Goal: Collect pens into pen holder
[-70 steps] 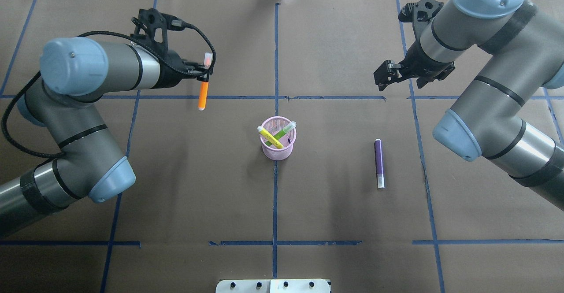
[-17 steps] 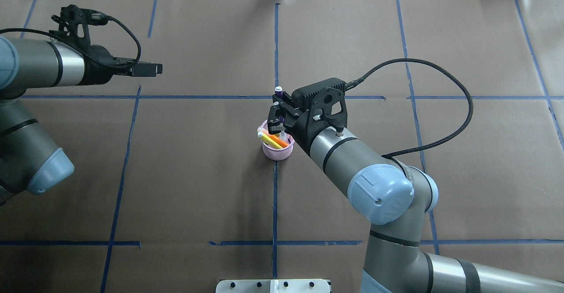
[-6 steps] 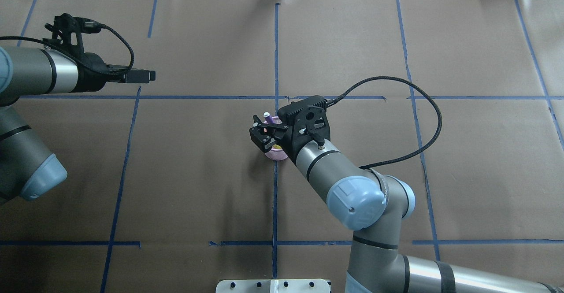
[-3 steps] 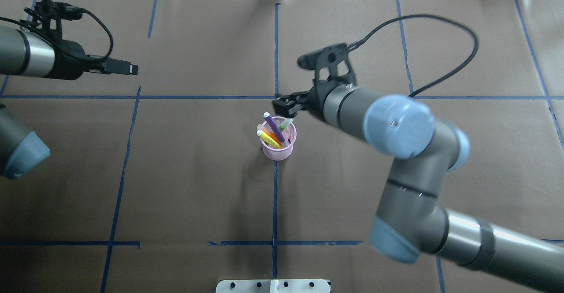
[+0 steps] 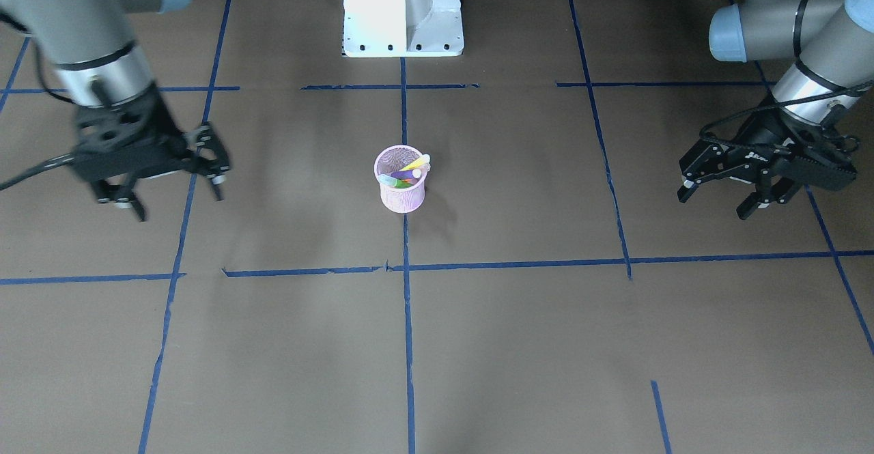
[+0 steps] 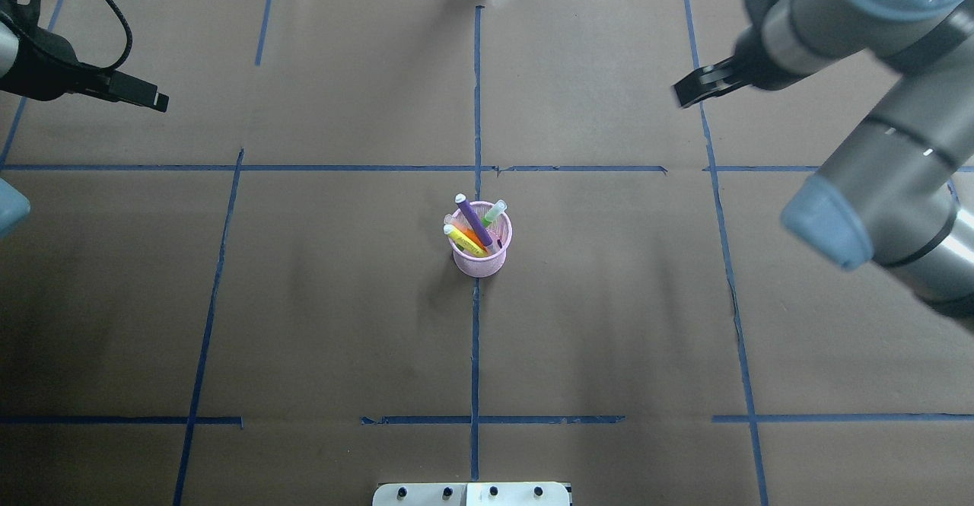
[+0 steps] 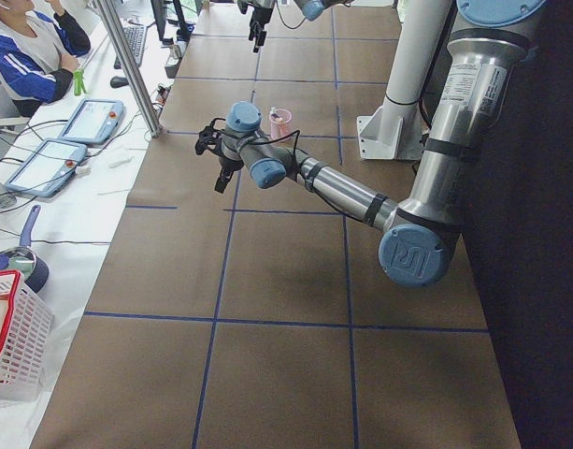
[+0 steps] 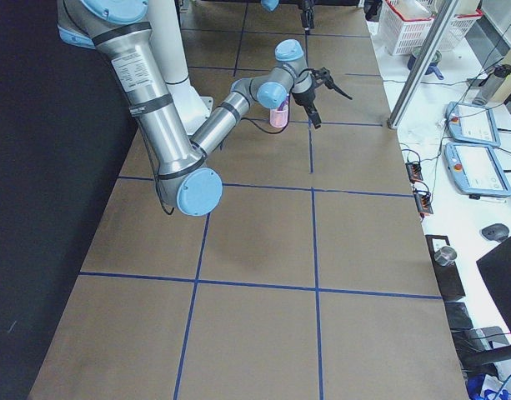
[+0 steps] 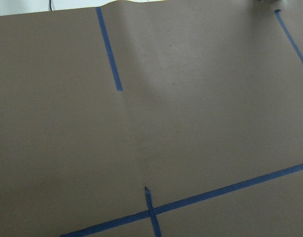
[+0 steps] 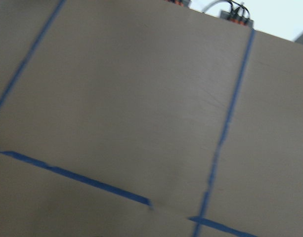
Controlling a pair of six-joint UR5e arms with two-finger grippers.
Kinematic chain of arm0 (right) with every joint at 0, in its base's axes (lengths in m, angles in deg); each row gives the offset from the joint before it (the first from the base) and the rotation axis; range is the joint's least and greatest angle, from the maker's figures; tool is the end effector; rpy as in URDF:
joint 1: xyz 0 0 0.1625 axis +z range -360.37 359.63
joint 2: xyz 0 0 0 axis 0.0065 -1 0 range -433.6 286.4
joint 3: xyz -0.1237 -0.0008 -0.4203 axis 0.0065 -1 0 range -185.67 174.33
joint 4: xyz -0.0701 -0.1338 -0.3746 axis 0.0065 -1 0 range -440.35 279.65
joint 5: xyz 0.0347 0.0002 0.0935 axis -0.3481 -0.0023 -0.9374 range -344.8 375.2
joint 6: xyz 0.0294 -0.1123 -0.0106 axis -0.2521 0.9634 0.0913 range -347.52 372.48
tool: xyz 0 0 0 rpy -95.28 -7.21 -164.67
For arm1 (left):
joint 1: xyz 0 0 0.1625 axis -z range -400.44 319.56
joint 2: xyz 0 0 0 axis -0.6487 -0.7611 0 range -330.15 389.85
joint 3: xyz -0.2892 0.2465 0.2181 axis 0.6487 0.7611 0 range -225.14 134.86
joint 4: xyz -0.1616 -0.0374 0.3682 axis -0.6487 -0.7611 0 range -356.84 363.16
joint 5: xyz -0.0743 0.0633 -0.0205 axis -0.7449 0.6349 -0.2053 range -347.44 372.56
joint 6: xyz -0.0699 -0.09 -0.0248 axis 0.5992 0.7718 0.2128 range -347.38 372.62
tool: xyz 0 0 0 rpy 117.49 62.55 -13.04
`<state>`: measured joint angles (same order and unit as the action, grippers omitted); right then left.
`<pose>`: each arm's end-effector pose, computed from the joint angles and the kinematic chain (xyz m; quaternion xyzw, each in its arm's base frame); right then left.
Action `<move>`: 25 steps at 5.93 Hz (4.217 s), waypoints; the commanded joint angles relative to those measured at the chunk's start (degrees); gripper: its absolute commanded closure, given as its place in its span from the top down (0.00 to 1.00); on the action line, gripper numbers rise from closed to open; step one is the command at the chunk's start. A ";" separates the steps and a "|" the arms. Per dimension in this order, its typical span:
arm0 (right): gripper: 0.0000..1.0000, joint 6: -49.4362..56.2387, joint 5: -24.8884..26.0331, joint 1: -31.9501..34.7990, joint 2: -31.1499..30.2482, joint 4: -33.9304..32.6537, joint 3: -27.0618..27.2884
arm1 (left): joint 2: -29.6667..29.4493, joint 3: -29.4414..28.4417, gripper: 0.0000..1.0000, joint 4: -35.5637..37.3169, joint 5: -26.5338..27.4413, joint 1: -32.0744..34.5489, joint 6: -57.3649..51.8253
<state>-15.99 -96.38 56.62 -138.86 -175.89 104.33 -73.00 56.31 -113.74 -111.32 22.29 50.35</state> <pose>-0.2510 -0.5524 0.3129 0.1931 -0.3200 -0.0995 0.9222 0.2063 -0.5494 0.4157 0.2074 0.4437 0.0467 0.8706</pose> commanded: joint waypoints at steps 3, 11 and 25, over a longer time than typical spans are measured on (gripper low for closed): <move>1.00 30.48 -16.85 24.00 -15.89 -14.01 -1.37 | 1.51 -0.28 1.00 20.17 -3.91 6.93 -15.86; 1.00 26.88 -25.00 31.23 -30.18 4.56 -16.48 | 11.25 -16.81 1.00 28.05 -10.59 27.70 -43.63; 1.00 26.09 -25.79 36.61 -32.48 7.99 -15.79 | 14.44 -10.13 1.00 31.39 -13.75 28.06 -43.19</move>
<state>10.04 -122.17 93.23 -171.28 -167.96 88.58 -58.51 46.22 -82.27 -125.10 50.42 7.19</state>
